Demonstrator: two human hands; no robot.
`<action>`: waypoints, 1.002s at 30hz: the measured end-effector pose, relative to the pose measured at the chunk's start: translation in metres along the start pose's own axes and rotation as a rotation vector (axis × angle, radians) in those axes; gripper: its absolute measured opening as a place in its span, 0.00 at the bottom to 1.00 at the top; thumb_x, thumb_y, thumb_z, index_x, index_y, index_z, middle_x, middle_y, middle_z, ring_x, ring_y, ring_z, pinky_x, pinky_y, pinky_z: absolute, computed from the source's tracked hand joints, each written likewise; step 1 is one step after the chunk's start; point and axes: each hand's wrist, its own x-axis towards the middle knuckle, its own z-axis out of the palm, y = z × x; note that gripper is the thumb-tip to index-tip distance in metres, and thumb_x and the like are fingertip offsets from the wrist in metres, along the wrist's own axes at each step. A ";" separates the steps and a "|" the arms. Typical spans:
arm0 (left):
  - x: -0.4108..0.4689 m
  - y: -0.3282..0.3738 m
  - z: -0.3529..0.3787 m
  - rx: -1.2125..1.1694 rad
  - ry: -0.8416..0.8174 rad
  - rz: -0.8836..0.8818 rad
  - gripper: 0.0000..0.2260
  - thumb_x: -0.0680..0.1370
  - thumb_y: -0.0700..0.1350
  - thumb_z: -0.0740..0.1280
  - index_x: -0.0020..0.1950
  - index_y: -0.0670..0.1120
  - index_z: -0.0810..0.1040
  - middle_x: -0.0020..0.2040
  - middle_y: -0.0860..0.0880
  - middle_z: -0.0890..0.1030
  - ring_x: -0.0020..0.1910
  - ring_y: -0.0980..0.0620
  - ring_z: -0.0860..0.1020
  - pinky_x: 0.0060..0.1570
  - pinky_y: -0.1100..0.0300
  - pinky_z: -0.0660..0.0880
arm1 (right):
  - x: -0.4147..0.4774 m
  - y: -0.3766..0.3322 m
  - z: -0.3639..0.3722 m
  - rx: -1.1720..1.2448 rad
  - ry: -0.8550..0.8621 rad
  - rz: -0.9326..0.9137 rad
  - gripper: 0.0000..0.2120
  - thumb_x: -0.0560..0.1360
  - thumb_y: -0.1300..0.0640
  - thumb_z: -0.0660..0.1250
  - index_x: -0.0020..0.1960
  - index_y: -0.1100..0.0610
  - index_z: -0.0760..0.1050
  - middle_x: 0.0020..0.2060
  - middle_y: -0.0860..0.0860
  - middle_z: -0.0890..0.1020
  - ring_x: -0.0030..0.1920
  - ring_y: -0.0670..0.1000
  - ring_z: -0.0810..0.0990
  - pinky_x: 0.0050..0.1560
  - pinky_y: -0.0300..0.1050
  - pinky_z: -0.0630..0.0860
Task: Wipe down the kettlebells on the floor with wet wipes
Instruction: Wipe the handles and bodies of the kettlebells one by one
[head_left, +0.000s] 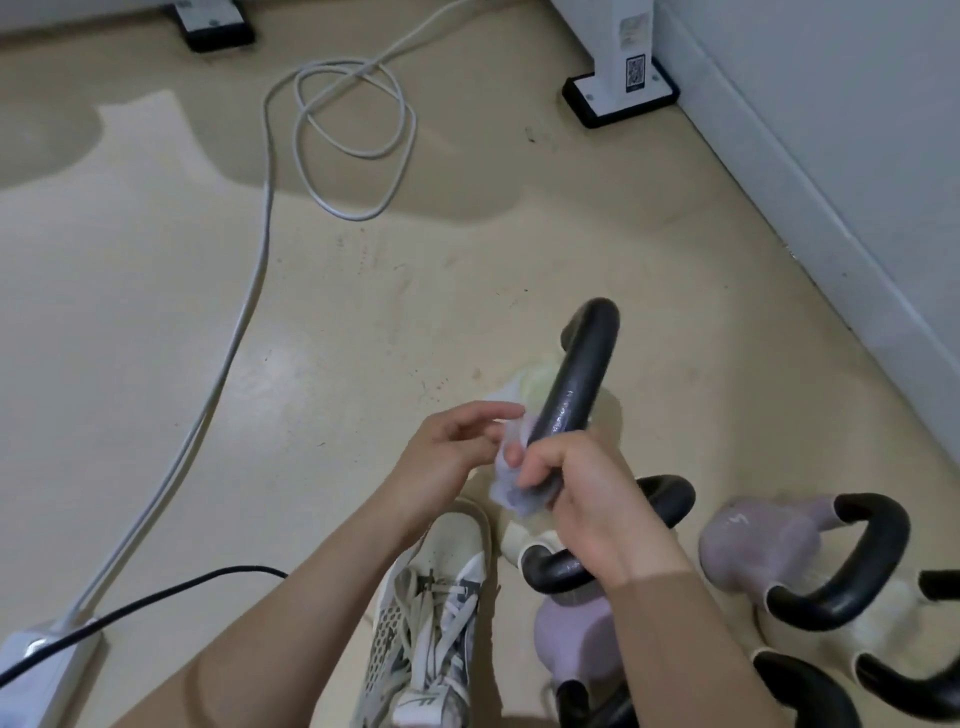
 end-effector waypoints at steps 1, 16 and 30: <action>-0.002 -0.001 -0.001 0.009 0.075 0.011 0.17 0.72 0.30 0.63 0.55 0.45 0.83 0.42 0.49 0.81 0.44 0.54 0.79 0.54 0.57 0.75 | 0.001 -0.008 0.000 -0.133 -0.006 0.025 0.11 0.52 0.71 0.60 0.33 0.61 0.67 0.32 0.57 0.70 0.34 0.53 0.74 0.32 0.42 0.67; 0.004 0.025 0.010 0.040 -0.186 0.017 0.14 0.81 0.48 0.62 0.60 0.43 0.81 0.53 0.43 0.84 0.54 0.47 0.80 0.61 0.53 0.73 | 0.010 -0.021 -0.019 0.003 -0.129 0.047 0.16 0.66 0.76 0.59 0.48 0.61 0.75 0.41 0.60 0.77 0.46 0.58 0.77 0.50 0.50 0.75; 0.008 0.035 -0.010 0.115 -0.046 0.010 0.17 0.73 0.60 0.67 0.43 0.45 0.78 0.38 0.48 0.77 0.40 0.52 0.75 0.47 0.57 0.74 | 0.026 -0.033 -0.001 0.236 -0.013 0.098 0.22 0.74 0.43 0.67 0.51 0.63 0.75 0.39 0.61 0.82 0.46 0.60 0.83 0.57 0.57 0.78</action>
